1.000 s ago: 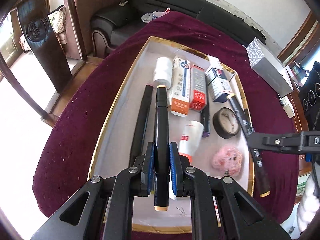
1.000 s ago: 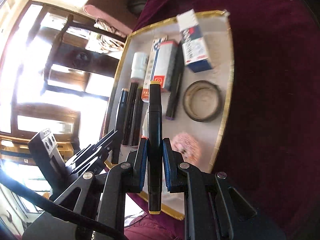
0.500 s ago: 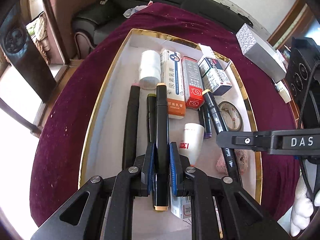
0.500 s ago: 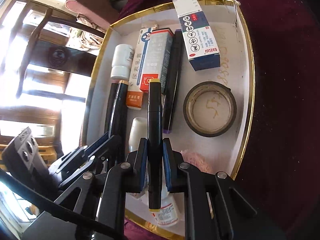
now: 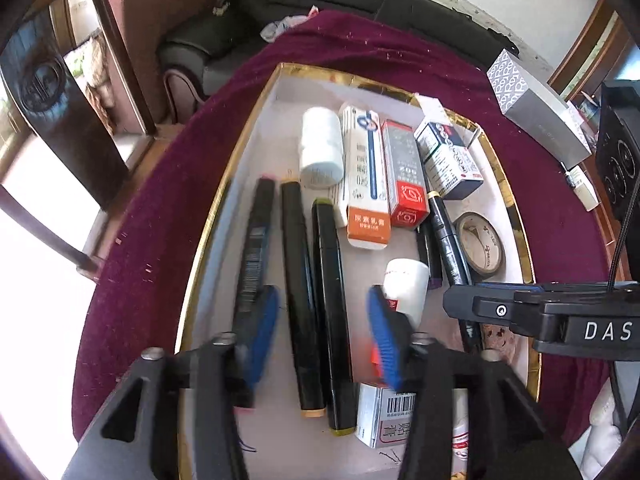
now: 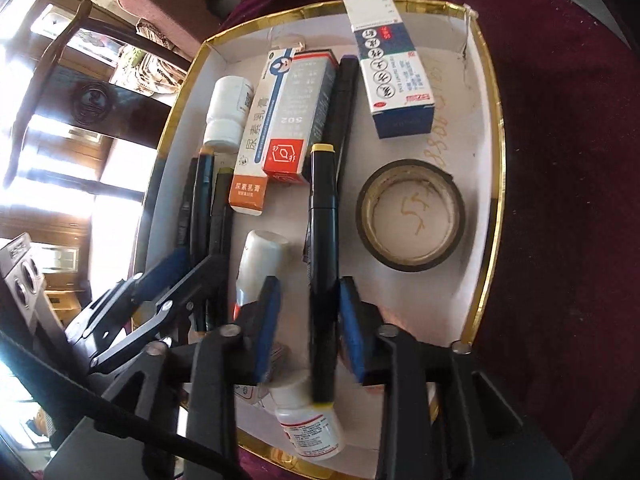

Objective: Organize objects

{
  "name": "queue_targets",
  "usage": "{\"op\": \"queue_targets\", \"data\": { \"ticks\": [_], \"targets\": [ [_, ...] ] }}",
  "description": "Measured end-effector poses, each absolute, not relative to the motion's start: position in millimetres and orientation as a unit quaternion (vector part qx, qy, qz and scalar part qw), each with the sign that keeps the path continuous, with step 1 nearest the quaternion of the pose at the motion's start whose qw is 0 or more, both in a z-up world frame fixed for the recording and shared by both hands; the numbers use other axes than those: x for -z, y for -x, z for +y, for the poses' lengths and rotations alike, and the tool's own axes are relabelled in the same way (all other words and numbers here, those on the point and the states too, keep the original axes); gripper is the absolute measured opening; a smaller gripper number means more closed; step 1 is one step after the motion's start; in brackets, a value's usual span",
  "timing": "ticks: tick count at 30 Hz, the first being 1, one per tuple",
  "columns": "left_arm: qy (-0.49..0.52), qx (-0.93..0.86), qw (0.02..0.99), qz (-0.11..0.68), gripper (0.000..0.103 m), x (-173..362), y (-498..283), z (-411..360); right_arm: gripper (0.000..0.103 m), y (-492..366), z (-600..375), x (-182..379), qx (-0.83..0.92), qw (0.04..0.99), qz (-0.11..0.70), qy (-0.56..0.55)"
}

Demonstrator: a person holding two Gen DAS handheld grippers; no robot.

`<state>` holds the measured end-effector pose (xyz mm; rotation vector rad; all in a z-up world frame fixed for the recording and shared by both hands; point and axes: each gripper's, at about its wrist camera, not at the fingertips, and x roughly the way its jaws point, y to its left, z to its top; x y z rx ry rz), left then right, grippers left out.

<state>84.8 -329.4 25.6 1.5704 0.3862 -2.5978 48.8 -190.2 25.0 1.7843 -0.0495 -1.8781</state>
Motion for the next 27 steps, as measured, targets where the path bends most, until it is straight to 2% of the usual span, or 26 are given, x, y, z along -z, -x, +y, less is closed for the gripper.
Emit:
{"op": "queue_targets", "data": {
  "ticks": [2, 9, 14, 16, 17, 18, 22, 27],
  "targets": [
    [-0.506, 0.853, 0.046, 0.123, 0.048, -31.5, -88.0, -328.0, 0.041, -49.7, -187.8, -28.6, 0.700, 0.274, -0.018, -0.659],
    [-0.472, 0.871, 0.095, 0.101, 0.049, -61.4, -106.8, -322.7, 0.042, -54.5, -169.2, -41.8, 0.709, 0.283, -0.034, -0.645],
    [-0.401, 0.893, 0.202, 0.042, 0.049, -108.4, -134.8, -310.7, 0.042, -57.2, -166.3, -62.2, 0.729, 0.296, -0.042, -0.616],
    [-0.351, 0.903, 0.247, 0.018, 0.057, -139.4, -151.1, -302.1, 0.044, -59.0, -162.8, -72.2, 0.740, 0.300, -0.039, -0.601],
    [-0.329, 0.908, 0.259, 0.016, 0.074, -153.7, -157.9, -298.6, 0.047, -60.6, -160.3, -78.1, 0.746, 0.302, -0.035, -0.592],
    [-0.305, 0.914, 0.267, 0.028, 0.099, -170.8, -166.1, -296.3, 0.047, -62.3, -156.5, -81.6, 0.750, 0.305, -0.031, -0.586],
    [-0.292, 0.921, 0.229, 0.123, 0.102, -192.7, -176.7, -305.3, 0.048, -70.0, -155.3, -93.6, 0.757, 0.323, -0.014, -0.567],
    [-0.325, 0.908, 0.235, 0.123, 0.102, -188.6, -172.6, -303.8, 0.048, -81.7, -146.3, -104.0, 0.760, 0.338, 0.002, -0.555]
  ]
}}
